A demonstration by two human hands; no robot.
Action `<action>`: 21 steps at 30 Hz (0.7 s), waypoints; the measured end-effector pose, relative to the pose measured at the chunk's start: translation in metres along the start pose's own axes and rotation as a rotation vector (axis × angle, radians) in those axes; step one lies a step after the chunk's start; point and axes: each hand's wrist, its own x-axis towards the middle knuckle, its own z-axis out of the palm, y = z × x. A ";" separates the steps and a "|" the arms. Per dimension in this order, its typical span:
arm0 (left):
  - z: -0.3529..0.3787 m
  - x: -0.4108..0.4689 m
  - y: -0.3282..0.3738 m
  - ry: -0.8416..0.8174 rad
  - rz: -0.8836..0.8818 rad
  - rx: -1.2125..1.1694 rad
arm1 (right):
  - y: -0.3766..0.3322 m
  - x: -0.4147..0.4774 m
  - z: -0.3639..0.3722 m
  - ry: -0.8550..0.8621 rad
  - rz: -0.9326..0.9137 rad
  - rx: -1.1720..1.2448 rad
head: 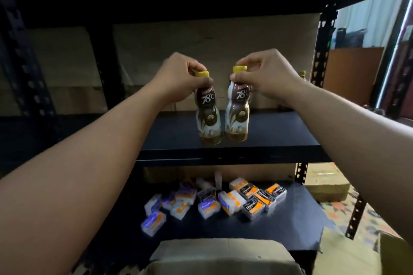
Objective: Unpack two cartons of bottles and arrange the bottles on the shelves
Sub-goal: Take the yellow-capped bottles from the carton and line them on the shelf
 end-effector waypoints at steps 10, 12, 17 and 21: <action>0.050 0.025 -0.061 0.053 -0.091 -0.057 | 0.052 0.020 0.056 0.047 0.062 0.000; 0.059 0.020 -0.067 0.019 -0.077 -0.101 | 0.063 0.017 0.065 -0.007 0.018 0.011; 0.084 -0.010 -0.111 -0.074 -0.168 -0.276 | 0.108 -0.015 0.090 -0.085 0.142 0.225; 0.094 -0.010 -0.135 -0.046 -0.210 -0.228 | 0.120 -0.006 0.108 -0.029 0.104 0.245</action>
